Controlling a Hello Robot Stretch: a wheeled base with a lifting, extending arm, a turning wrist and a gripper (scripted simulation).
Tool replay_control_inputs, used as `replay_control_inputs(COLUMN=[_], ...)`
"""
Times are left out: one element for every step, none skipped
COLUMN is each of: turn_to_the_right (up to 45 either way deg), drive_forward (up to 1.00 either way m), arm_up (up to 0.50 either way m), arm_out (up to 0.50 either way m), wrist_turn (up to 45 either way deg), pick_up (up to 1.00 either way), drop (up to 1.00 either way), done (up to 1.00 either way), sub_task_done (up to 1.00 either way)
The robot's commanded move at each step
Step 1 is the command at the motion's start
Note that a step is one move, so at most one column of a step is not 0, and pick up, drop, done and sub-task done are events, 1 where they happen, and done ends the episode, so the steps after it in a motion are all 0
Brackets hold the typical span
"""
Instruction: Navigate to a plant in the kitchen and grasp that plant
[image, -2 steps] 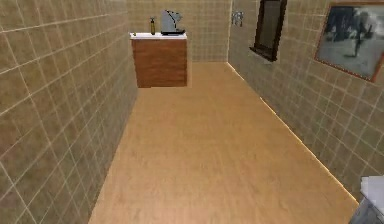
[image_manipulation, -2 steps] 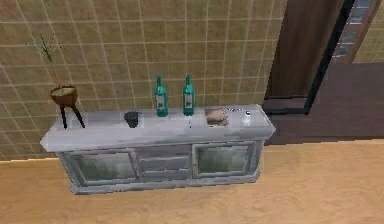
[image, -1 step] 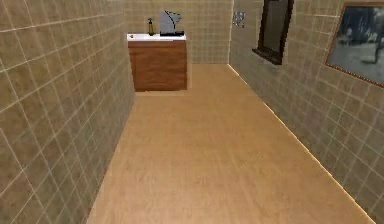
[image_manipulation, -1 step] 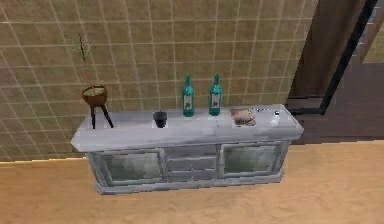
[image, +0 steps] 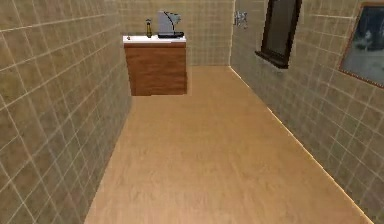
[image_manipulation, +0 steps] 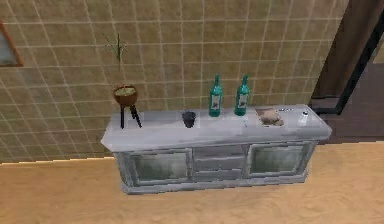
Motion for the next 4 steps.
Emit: replay_control_inputs(turn_to_the_right=[6.0,0.0,0.0,3.0], drive_forward=[0.0,1.0,1.0,0.0], arm_up=[0.0,0.0,0.0,0.0], arm_out=[0.0,0.0,0.0,0.0], wrist_turn=[0.0,0.0,0.0,0.0], pick_up=[0.0,0.0,0.0,0.0], drop=[0.0,0.0,0.0,0.0], done=[0.0,0.0,0.0,0.0], sub_task_done=[0.0,0.0,0.0,0.0])
